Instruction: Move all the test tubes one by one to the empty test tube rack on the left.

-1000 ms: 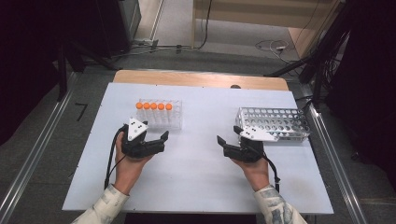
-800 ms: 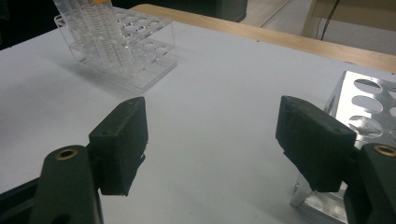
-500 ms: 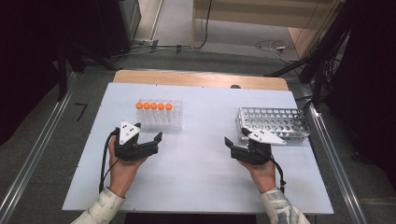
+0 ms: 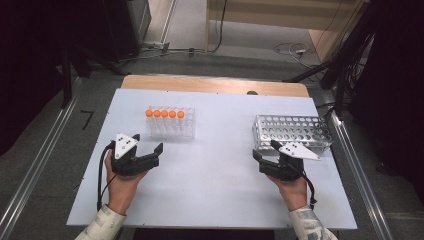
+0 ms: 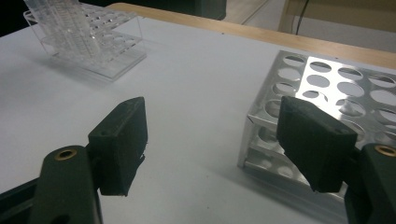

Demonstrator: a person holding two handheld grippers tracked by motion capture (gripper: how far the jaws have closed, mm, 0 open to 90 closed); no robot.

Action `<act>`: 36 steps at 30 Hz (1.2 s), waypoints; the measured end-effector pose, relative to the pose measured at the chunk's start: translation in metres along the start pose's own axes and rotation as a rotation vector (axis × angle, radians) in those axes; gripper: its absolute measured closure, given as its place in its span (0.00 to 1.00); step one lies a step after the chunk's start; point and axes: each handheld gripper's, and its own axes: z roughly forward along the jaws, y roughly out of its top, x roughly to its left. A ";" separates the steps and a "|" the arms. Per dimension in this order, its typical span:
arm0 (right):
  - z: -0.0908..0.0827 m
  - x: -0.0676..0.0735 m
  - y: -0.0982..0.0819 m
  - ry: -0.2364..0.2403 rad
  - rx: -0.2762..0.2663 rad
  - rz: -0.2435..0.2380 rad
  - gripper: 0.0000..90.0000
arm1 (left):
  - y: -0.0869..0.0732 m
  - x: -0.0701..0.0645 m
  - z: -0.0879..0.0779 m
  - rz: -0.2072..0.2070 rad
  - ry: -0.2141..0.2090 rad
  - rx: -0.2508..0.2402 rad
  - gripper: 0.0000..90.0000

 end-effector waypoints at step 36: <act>-0.056 -0.055 -0.042 -0.179 0.025 0.067 0.25 | -0.024 0.026 -0.025 -0.014 0.078 0.021 0.20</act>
